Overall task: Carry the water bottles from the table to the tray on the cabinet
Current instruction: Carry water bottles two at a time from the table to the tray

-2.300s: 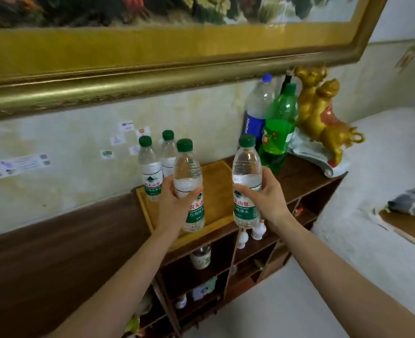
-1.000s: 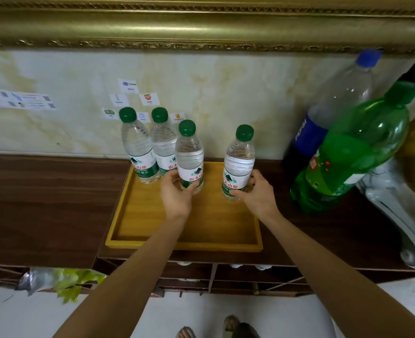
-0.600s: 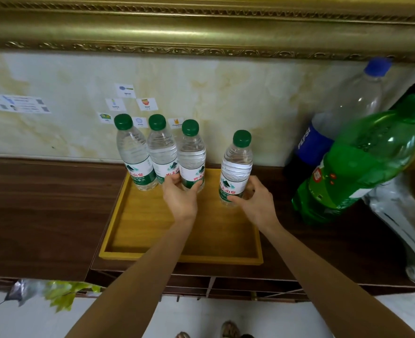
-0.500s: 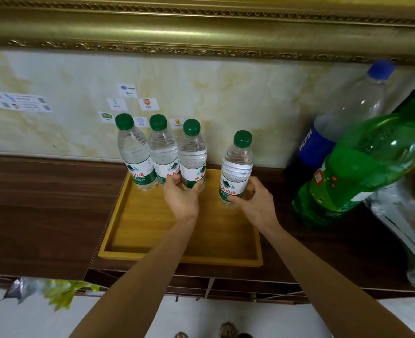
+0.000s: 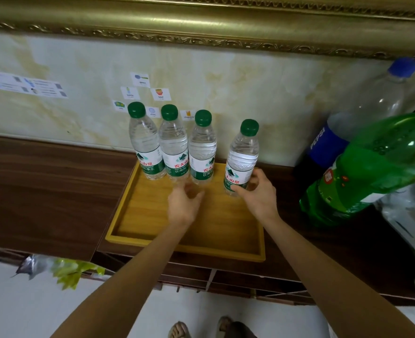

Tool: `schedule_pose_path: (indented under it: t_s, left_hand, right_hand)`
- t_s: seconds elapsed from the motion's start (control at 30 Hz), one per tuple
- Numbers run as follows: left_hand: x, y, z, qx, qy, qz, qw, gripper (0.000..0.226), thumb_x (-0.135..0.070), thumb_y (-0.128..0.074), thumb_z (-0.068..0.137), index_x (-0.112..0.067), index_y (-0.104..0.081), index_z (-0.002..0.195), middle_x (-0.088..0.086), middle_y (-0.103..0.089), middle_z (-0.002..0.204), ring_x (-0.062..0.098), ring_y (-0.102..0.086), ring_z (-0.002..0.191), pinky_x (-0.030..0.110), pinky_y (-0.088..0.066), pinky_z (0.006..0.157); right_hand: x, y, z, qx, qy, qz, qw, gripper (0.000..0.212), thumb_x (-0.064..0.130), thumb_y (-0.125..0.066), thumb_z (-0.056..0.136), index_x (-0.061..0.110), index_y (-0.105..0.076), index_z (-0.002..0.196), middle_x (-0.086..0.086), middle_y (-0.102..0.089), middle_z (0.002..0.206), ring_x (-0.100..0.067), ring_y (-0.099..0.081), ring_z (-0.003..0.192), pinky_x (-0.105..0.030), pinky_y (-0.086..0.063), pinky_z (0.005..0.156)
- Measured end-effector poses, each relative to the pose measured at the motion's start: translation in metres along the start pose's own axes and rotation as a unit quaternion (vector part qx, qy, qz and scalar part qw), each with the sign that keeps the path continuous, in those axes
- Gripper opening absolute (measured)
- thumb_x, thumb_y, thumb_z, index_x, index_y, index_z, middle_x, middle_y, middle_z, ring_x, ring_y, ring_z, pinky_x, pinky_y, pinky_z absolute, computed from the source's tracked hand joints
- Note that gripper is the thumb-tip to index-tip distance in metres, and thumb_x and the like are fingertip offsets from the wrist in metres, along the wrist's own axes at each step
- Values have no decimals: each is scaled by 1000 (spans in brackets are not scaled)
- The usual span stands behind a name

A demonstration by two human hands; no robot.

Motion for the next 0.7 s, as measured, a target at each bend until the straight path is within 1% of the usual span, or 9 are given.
schedule_pose_path:
  t_s: [0.03, 0.1, 0.17, 0.23, 0.33, 0.4, 0.5, 0.6, 0.7]
  left_hand:
    - [4, 5, -4, 28, -30, 95, 995, 52, -38, -67, 87, -20, -49, 133, 1, -55, 133, 21, -51, 124, 35, -47, 98]
    - [13, 13, -12, 80, -55, 282, 955, 75, -57, -58, 86, -23, -32, 147, 5, -35, 151, 28, -31, 140, 49, -34, 111]
    - [22, 17, -15, 137, -43, 367, 919, 91, -70, -48, 83, -24, -13, 153, 4, -10, 162, 33, -8, 148, 61, -15, 115]
    - [31, 17, -16, 168, -43, 379, 909, 95, -75, -43, 82, -28, -1, 154, 0, 4, 163, 35, 3, 149, 67, -9, 114]
    - [37, 18, -18, 172, -60, 374, 910, 95, -74, -43, 83, -29, 0, 154, -1, 6, 163, 35, 6, 149, 68, -7, 113]
    - [39, 18, -19, 162, -65, 365, 915, 93, -73, -43, 84, -29, -2, 155, -1, 5, 163, 34, 7, 149, 68, -4, 113]
    - [43, 19, -19, 155, -73, 358, 918, 90, -71, -42, 86, -29, -3, 155, -1, 4, 163, 34, 8, 149, 68, -2, 114]
    - [45, 19, -18, 163, -71, 351, 920, 90, -69, -43, 86, -28, -2, 155, -1, 6, 163, 34, 9, 149, 68, -1, 113]
    - [44, 19, -19, 174, -70, 346, 919, 88, -67, -43, 88, -28, -1, 155, 0, 7, 163, 34, 11, 148, 67, 1, 114]
  right_hand:
    - [2, -1, 0, -4, 1, 3, 1000, 64, 29, -82, 73, 16, -53, 128, -3, -65, 122, -17, -61, 113, -27, -47, 89]
    - [6, -5, 3, -9, -2, 6, 1000, 62, 29, -82, 73, 14, -53, 126, -4, -66, 121, -17, -61, 113, -26, -47, 88]
    - [10, -9, 7, -7, -7, 6, 1000, 61, 29, -83, 72, 14, -54, 124, -4, -66, 120, -18, -62, 111, -31, -49, 91]
    - [15, -12, 11, -3, -10, 11, 1000, 60, 28, -83, 72, 12, -54, 122, -4, -67, 118, -17, -63, 108, -30, -50, 89]
    - [23, -16, 14, 5, -5, 16, 1000, 56, 26, -81, 75, 10, -54, 122, -5, -66, 119, -12, -61, 102, -22, -44, 81]
    - [27, -19, 15, 4, -2, 13, 1000, 54, 26, -80, 76, 11, -54, 121, -5, -66, 119, -9, -58, 97, -21, -42, 79]
    - [29, -23, 12, 1, 2, 9, 1000, 53, 25, -78, 79, 12, -52, 122, -5, -64, 123, -17, -61, 110, -23, -44, 82]
    - [29, -26, 10, -1, 3, 1, 1000, 53, 25, -77, 80, 12, -50, 124, -6, -63, 124, -21, -61, 112, -27, -46, 85]
    - [31, -27, 9, 23, -5, -11, 1000, 55, 23, -74, 82, 13, -46, 128, -6, -61, 129, -23, -59, 116, -34, -49, 93]
Point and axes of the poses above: each hand's wrist, its own z-axis towards the middle knuckle, its own y-axis out of the back of the hand, x = y × z, the point moved 3 cm from there along z, towards the middle knuckle
